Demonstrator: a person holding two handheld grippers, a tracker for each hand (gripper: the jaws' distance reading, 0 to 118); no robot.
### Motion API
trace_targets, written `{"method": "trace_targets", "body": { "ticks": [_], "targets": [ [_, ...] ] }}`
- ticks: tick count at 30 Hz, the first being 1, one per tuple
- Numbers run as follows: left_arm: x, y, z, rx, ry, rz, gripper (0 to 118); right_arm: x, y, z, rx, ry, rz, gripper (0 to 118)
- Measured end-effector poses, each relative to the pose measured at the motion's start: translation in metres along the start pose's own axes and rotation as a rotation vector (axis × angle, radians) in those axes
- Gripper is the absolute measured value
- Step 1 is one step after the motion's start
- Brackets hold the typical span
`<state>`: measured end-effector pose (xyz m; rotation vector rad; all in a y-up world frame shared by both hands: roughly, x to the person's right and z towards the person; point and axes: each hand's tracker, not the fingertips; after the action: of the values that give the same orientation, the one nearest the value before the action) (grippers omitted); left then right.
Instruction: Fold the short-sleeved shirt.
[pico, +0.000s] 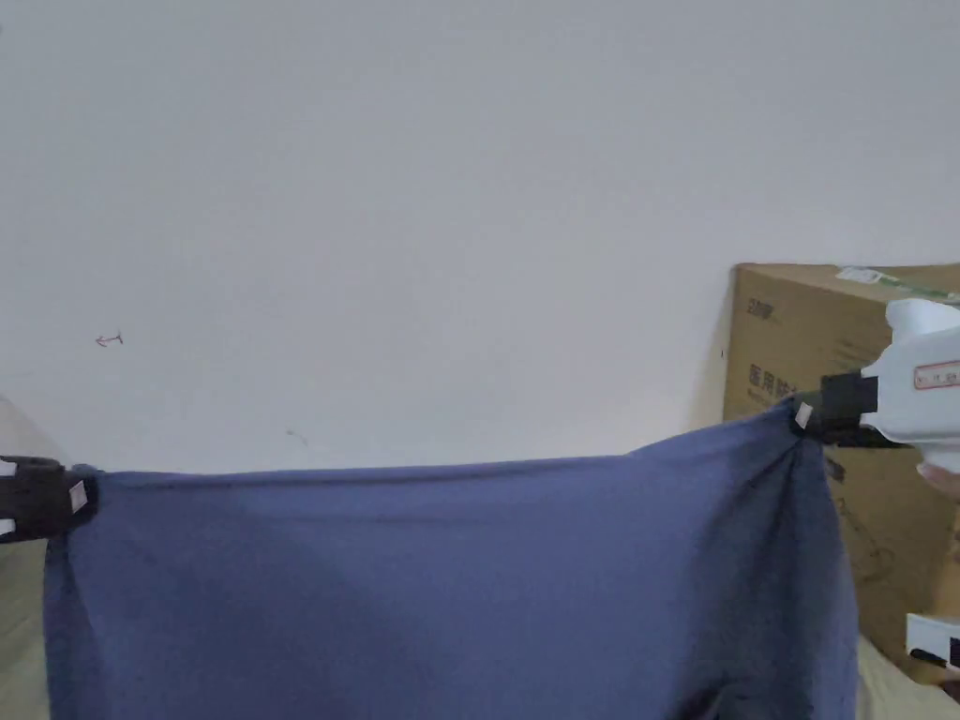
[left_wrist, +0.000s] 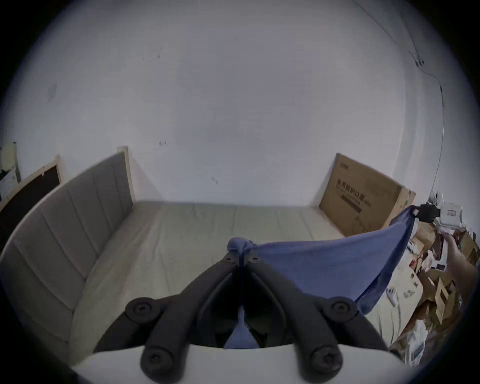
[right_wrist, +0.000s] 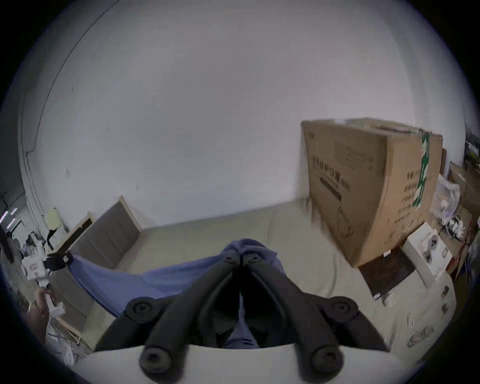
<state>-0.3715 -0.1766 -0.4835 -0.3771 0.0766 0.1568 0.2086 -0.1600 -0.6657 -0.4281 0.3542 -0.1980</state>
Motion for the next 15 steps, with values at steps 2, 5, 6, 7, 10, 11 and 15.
{"method": "trace_targets", "body": {
  "ticks": [2, 5, 6, 7, 10, 11, 15],
  "targets": [
    [0.001, 0.024, -0.004, 0.032, 0.014, -0.005, 0, -0.012, 0.029, -0.004, 0.036, -0.006, 0.015, 0],
    [-0.002, 0.058, -0.02, 0.052, 0.039, -0.01, 0, -0.026, 0.071, -0.015, 0.077, -0.004, 0.031, 0],
    [-0.003, 0.071, -0.026, 0.064, 0.057, -0.012, 0, -0.033, 0.086, -0.02, 0.101, -0.02, 0.057, 0],
    [-0.002, 0.08, -0.032, 0.073, 0.066, -0.01, 0, -0.04, 0.097, -0.025, 0.118, -0.045, 0.084, 0],
    [-0.006, 0.111, -0.051, 0.12, 0.09, 0.011, 0, -0.056, 0.131, -0.046, 0.162, -0.075, 0.132, 0],
    [-0.005, 0.118, -0.058, 0.133, 0.1, 0.01, 0, -0.061, 0.139, -0.052, 0.177, -0.089, 0.154, 0],
    [-0.002, 0.137, -0.091, 0.177, 0.15, -0.023, 0, -0.073, 0.159, -0.082, 0.202, -0.126, 0.179, 0]
  ]
}}
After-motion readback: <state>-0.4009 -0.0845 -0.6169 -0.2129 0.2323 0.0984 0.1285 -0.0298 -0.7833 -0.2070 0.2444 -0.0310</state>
